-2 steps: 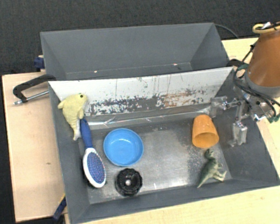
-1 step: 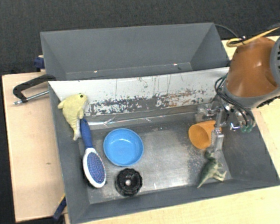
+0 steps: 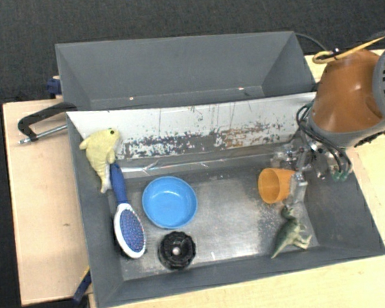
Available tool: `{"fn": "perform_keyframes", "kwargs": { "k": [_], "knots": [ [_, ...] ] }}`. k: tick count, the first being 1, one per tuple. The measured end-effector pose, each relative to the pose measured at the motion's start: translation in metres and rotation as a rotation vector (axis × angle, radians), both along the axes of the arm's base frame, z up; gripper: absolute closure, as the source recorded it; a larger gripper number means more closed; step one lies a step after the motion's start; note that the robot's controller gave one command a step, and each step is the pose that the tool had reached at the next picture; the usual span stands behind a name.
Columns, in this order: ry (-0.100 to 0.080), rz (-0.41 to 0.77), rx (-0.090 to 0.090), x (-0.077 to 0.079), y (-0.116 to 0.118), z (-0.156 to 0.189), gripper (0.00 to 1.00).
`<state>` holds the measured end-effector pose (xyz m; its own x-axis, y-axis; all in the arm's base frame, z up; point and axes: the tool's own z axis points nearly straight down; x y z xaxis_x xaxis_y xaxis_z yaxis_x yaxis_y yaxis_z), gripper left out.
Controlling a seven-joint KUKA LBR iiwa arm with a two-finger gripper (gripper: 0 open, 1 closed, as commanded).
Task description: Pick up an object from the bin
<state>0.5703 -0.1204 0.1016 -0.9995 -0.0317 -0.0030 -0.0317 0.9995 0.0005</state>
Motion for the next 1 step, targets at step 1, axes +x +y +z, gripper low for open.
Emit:
{"fn": "perform_keyframes", "kwargs": {
  "k": [1],
  "knots": [
    [-0.011, 0.049, -0.002, -0.0239, 0.0284, 0.1285, 1.0]
  ]
}}
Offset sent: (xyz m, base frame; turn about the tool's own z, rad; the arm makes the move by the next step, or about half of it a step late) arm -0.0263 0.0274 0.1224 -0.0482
